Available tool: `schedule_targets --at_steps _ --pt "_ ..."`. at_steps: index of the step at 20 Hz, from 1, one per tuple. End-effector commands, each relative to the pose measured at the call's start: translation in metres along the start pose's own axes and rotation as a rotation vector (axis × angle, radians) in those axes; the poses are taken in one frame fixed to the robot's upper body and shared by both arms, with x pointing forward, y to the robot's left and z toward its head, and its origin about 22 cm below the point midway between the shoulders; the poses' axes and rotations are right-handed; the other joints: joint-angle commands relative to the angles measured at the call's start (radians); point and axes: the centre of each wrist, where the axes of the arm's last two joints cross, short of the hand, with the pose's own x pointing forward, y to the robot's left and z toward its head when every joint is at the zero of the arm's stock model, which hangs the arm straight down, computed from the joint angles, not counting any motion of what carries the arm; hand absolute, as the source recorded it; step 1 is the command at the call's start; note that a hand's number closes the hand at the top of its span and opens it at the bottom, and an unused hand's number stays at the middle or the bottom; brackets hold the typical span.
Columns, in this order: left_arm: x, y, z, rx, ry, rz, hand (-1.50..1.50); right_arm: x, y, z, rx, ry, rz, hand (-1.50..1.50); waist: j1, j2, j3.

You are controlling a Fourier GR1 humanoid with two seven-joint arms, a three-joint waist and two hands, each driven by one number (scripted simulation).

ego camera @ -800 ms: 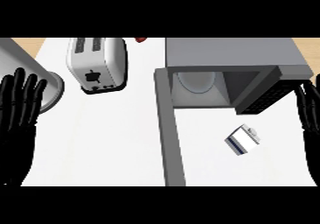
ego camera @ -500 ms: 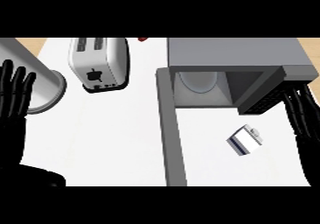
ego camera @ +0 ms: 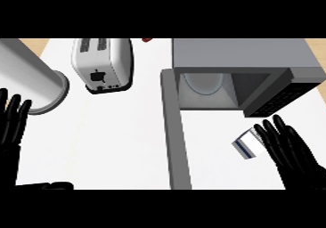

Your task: Pick up the milk, place it into the microwave and close the microwave

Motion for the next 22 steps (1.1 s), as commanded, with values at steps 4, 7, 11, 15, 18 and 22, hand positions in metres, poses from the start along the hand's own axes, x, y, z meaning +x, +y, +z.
schedule_targets --at_steps 4,7,11,15,18,22 --pt "0.014 -0.010 0.036 0.019 0.017 0.012 -1.50 0.005 -0.002 0.020 -0.063 -0.012 0.028 -1.50 0.000 0.000 0.000" --pt "0.003 0.003 0.058 0.015 0.010 0.006 -1.50 0.018 0.010 0.027 -0.085 -0.022 0.073 -1.50 0.001 -0.001 0.000" --pt "0.018 -0.006 0.055 0.005 0.014 0.007 -1.50 -0.016 -0.004 0.017 -0.166 0.002 0.180 -1.50 0.004 0.001 0.000" --pt "0.009 -0.004 0.078 0.017 0.024 -0.002 -1.50 -0.030 -0.003 0.024 -0.232 -0.011 0.229 -1.50 0.006 0.000 0.000" --pt "0.010 0.020 0.078 0.025 0.012 0.000 -1.50 -0.038 -0.024 0.029 -0.262 -0.004 0.261 -1.50 0.004 0.001 0.000" --pt "0.007 0.010 0.082 0.025 0.013 0.003 -1.50 -0.065 -0.032 0.030 -0.261 0.018 0.264 -1.50 0.004 0.001 0.000"
